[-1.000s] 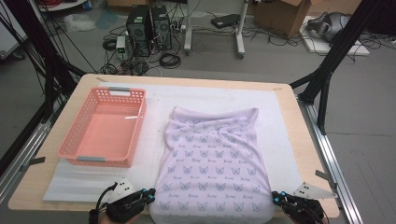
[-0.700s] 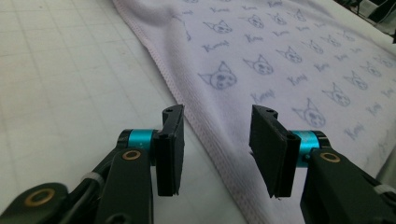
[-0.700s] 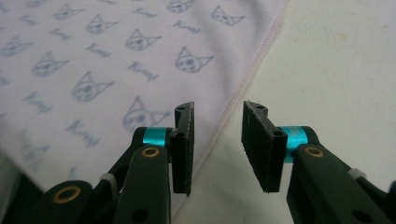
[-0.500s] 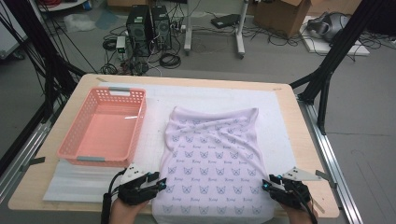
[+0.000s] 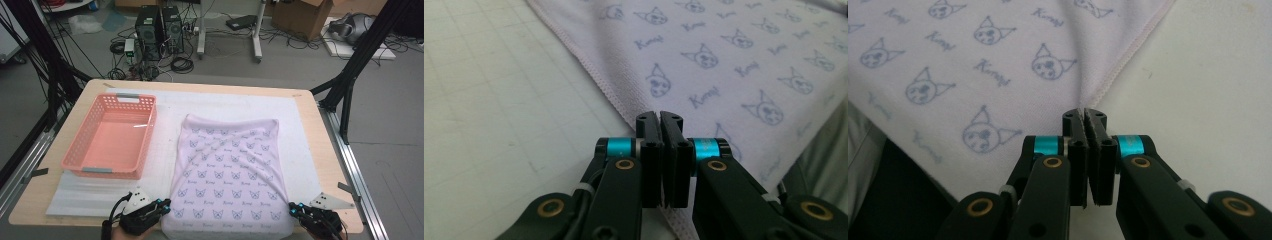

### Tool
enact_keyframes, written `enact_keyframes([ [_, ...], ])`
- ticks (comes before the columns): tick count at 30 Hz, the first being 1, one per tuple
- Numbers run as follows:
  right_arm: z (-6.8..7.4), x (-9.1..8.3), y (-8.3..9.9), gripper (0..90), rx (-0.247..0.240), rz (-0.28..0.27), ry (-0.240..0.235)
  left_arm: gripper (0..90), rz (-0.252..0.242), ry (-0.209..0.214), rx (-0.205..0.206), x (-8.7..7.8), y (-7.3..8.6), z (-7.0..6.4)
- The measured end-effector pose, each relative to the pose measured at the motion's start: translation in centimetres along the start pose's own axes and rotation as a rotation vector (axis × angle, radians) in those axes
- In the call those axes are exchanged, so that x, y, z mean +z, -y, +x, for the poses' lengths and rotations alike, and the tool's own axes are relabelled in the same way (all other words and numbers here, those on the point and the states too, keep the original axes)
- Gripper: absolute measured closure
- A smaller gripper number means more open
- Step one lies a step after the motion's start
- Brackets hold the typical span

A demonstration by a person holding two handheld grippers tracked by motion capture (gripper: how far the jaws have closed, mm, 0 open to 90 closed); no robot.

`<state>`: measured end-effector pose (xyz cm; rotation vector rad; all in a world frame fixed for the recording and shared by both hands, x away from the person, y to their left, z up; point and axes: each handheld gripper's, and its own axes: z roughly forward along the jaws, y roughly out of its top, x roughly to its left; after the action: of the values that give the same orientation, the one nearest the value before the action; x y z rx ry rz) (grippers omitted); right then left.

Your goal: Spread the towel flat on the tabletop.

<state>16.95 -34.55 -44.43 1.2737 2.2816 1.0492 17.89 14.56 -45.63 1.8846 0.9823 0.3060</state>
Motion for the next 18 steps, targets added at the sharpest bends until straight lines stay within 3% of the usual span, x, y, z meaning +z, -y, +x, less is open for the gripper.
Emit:
enact_keyframes([
  [2, 0.0, 0.0, -0.3, 73.1, 0.018, -0.026, 0.012, 70.1, -0.036, -0.008, 0.012, 0.3, -0.4, 0.2],
  [3, -0.2, 0.0, -0.6, 69.7, 0.037, -0.043, 0.023, 68.7, -0.052, -0.018, 0.015, 0.5, -0.7, 0.4],
  [6, -0.7, 0.6, -1.5, 66.5, 0.051, -0.061, 0.053, 60.9, -0.08, -0.033, -0.027, 1.2, -1.6, 1.3],
  [10, -1.2, 2.2, -2.3, 66.0, 0.068, -0.031, 0.067, 60.2, -0.044, -0.026, -0.06, 2.4, -1.9, 2.2],
  [13, -1.1, 3.1, -2.6, 68.5, 0.06, -0.011, 0.076, 62.7, 0.003, -0.011, -0.028, 3.0, -1.7, 1.7],
  [14, -1.0, 3.1, -2.7, 73.7, 0.056, -0.009, 0.076, 62.9, 0.001, -0.016, -0.018, 3.0, -1.6, 1.5],
  [15, -1.0, 3.1, -2.6, 86.2, 0.056, -0.008, 0.06, 68.2, 0.007, -0.014, -0.007, 3.0, -1.6, 1.3],
  [17, -0.8, 3.0, -2.6, 87.9, 0.036, -0.008, 0.051, 87.0, 0.019, -0.023, 0.015, 3.0, -1.6, 0.9],
  [18, -0.8, 2.9, -2.6, 88.2, 0.033, -0.004, 0.051, 87.7, 0.024, -0.035, 0.024, 2.8, -1.6, 0.7],
])
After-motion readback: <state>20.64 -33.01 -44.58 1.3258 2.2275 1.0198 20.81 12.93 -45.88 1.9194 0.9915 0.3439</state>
